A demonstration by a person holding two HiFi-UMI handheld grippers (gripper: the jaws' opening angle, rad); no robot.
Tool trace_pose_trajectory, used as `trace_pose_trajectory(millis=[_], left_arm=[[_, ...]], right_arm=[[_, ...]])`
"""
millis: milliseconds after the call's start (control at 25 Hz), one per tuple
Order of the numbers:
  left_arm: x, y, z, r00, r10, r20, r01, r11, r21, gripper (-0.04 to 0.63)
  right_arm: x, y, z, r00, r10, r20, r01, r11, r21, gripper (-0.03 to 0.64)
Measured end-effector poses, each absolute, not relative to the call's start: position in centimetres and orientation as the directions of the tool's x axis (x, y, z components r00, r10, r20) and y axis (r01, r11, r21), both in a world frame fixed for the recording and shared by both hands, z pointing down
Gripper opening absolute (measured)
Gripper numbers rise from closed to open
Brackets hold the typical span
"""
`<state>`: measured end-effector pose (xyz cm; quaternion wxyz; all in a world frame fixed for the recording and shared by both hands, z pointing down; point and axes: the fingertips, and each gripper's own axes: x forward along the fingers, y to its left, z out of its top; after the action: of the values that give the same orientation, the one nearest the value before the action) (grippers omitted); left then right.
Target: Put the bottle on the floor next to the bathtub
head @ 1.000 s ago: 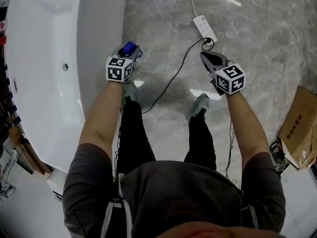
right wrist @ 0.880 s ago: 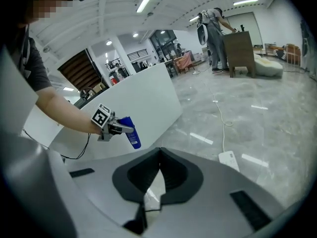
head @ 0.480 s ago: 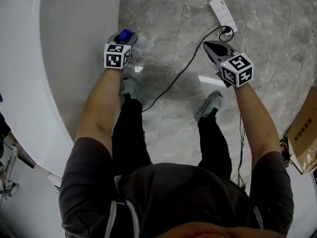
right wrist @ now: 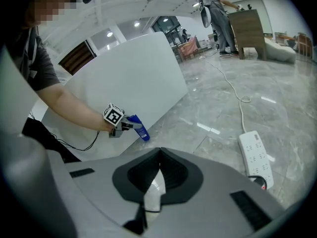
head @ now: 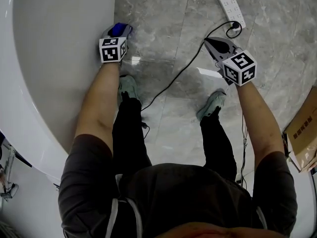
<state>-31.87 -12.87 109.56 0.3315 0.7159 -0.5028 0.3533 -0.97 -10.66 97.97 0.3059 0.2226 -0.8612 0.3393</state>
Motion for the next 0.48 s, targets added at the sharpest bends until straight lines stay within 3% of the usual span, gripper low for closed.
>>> trace_pose_trajectory(millis=[480], left_arm=[[-32.1, -13.1, 110.7, 0.234, -0.502, 0.833, -0.957, -0.272, 0.105, 0.138]], right_arm=[[-3.5, -11.8, 98.8, -0.714, -0.166, 0.680, -0.576, 0.691, -0.437, -0.008]])
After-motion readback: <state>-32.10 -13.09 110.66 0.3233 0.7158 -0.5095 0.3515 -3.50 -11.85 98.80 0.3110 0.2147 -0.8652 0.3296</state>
